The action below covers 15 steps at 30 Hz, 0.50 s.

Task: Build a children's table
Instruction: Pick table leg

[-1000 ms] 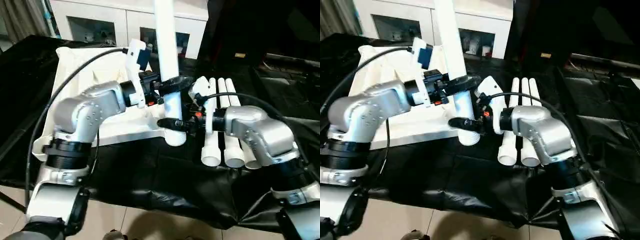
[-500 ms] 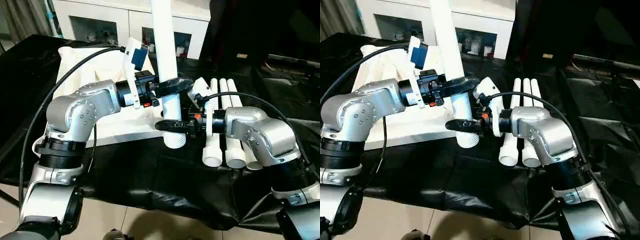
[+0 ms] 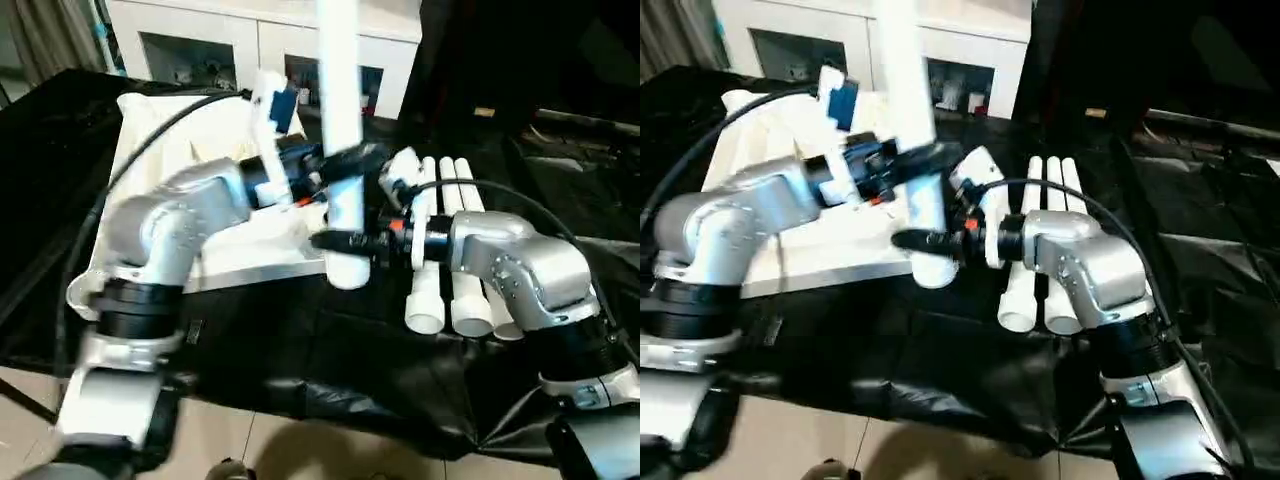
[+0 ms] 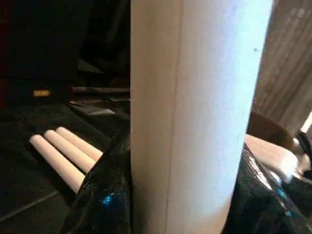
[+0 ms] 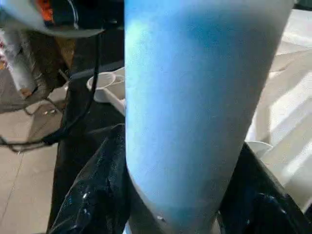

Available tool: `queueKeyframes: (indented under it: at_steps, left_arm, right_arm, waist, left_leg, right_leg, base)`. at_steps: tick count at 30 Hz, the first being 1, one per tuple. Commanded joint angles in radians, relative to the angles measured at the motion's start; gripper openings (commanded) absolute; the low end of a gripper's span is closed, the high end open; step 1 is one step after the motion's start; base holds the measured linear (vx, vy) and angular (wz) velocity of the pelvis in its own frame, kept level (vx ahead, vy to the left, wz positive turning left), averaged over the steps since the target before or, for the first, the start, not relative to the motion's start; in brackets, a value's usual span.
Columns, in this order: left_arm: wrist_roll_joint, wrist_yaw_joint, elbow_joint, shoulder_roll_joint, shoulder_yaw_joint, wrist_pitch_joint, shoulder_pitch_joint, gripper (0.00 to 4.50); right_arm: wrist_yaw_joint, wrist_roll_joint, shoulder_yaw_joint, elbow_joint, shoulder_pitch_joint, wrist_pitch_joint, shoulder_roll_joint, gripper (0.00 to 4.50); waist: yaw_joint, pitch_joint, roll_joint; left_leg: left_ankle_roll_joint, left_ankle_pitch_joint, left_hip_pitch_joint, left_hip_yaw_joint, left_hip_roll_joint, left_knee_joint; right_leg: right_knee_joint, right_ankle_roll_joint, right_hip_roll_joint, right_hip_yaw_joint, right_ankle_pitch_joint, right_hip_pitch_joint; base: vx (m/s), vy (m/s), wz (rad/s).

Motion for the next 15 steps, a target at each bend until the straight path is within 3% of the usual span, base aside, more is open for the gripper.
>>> queueKeyframes:
  at_steps: [1, 2, 4, 6, 9, 13, 15]
  left_arm:
    - [0.018, 0.067, 0.022, 0.001, 0.053, -0.030, -0.057, 1.86]
    - [0.001, 0.069, 0.041, 0.005, 0.068, -0.006, -0.072, 1.86]
    - [-0.042, 0.054, 0.066, 0.016, 0.093, 0.052, -0.091, 2.56]
    - [-0.043, 0.038, 0.074, 0.030, 0.099, 0.049, -0.104, 2.56]
    - [-0.017, 0.045, 0.071, 0.035, 0.095, 0.013, -0.108, 3.00]
    - [0.021, 0.074, 0.097, 0.040, 0.096, -0.035, -0.135, 3.02]
    - [0.011, 0.077, 0.106, 0.041, 0.106, -0.029, -0.144, 2.77]
  right_arm:
    - [-0.035, -0.033, 0.012, 0.013, 0.003, -0.005, -0.006, 1.87]
    - [-0.035, -0.033, 0.013, 0.013, 0.004, -0.006, -0.005, 1.87]
    - [-0.038, -0.037, 0.015, 0.014, 0.004, -0.007, -0.004, 1.87]
    - [-0.046, -0.042, 0.013, 0.018, 0.003, -0.009, -0.001, 1.87]
    - [-0.051, -0.045, 0.011, 0.020, 0.004, -0.011, 0.000, 1.87]
    - [-0.055, -0.052, 0.011, 0.025, 0.006, -0.017, -0.001, 1.87]
    - [-0.060, -0.054, 0.010, 0.027, 0.006, -0.018, 0.000, 1.87]
  waist:
    - [0.000, -0.087, 0.009]
    - [0.000, -0.088, 0.009]
    - [-0.001, -0.089, 0.012]
    - [-0.001, -0.089, 0.014]
    - [-0.003, -0.088, 0.016]
    - [0.001, -0.088, 0.017]
    - [0.001, -0.088, 0.017]
  left_leg:
    - [-0.017, -0.101, 0.009, 0.002, 0.008, -0.058]
    - [-0.019, -0.100, 0.009, 0.001, 0.009, -0.058]
    - [-0.022, -0.094, 0.009, 0.002, 0.007, -0.057]
    - [-0.023, -0.085, 0.009, 0.000, 0.006, -0.056]
    - [-0.021, -0.101, 0.011, 0.000, 0.008, -0.057]
    - [-0.023, -0.101, 0.013, 0.001, 0.010, -0.057]
    - [-0.027, -0.107, 0.011, 0.000, 0.009, -0.058]
  right_leg:
    - [-0.073, -0.201, -0.057, 0.042, -0.033, 0.066]
    - [-0.071, -0.200, -0.057, 0.042, -0.029, 0.066]
    - [-0.067, -0.204, -0.056, 0.041, -0.011, 0.066]
    - [-0.067, -0.213, -0.055, 0.040, 0.011, 0.067]
    - [-0.070, -0.217, -0.056, 0.040, 0.005, 0.066]
    - [-0.067, -0.216, -0.057, 0.041, 0.016, 0.065]
    - [-0.067, -0.218, -0.057, 0.040, 0.013, 0.067]
  base:
    - [0.000, 0.000, 0.00]
    - [0.000, 0.000, 0.00]
    - [0.000, 0.000, 0.00]
    - [0.000, 0.000, 0.00]
    - [0.000, 0.000, 0.00]
    - [0.000, 0.000, 0.00]
    - [0.000, 0.000, 0.00]
